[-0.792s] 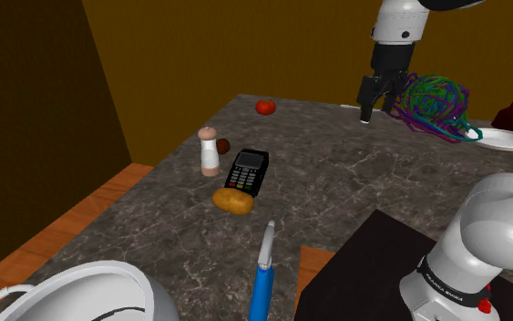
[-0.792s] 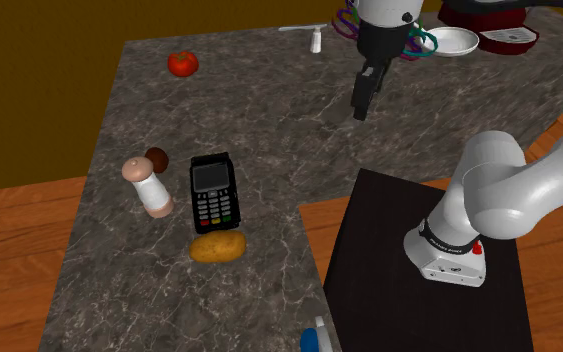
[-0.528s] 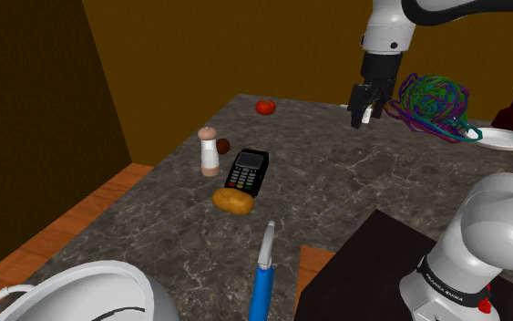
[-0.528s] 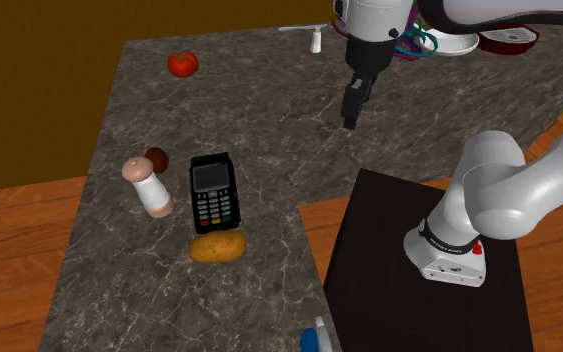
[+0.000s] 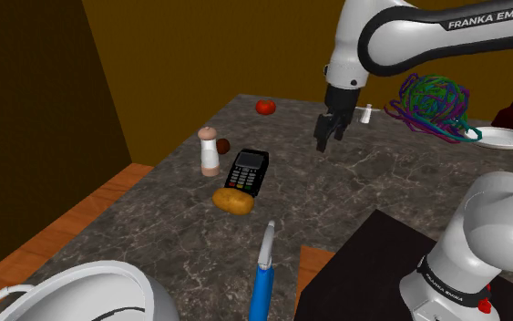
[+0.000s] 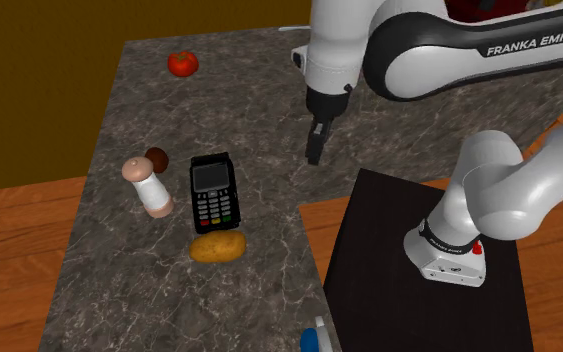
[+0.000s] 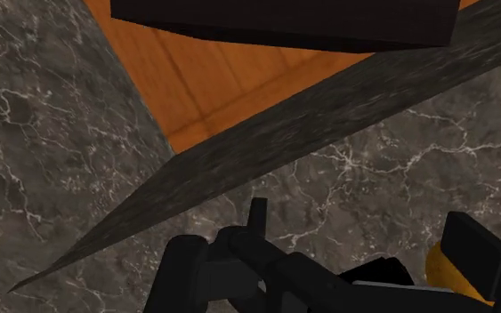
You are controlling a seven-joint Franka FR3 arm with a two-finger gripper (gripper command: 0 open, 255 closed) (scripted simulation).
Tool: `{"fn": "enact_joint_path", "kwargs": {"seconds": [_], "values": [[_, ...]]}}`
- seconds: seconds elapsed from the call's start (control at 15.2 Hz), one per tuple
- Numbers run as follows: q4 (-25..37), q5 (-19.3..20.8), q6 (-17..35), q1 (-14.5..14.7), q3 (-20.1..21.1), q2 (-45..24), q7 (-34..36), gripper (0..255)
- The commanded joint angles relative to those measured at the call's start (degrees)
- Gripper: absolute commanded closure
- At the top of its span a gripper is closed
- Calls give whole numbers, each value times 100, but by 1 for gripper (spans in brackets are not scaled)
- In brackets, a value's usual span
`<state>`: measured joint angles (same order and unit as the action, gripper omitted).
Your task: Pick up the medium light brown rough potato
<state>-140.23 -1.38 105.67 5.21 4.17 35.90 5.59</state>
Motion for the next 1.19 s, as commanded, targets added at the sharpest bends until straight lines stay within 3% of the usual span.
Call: {"fn": "enact_joint_path", "kwargs": {"seconds": [0.0, 0.53, 1.12], "values": [[-25, -56, 425, 97, 56, -293, -89, 0], [-47, -225, 2074, 461, 330, -1555, -413, 0], [455, -182, 3634, 793, 684, -3213, -697, 0]]}}
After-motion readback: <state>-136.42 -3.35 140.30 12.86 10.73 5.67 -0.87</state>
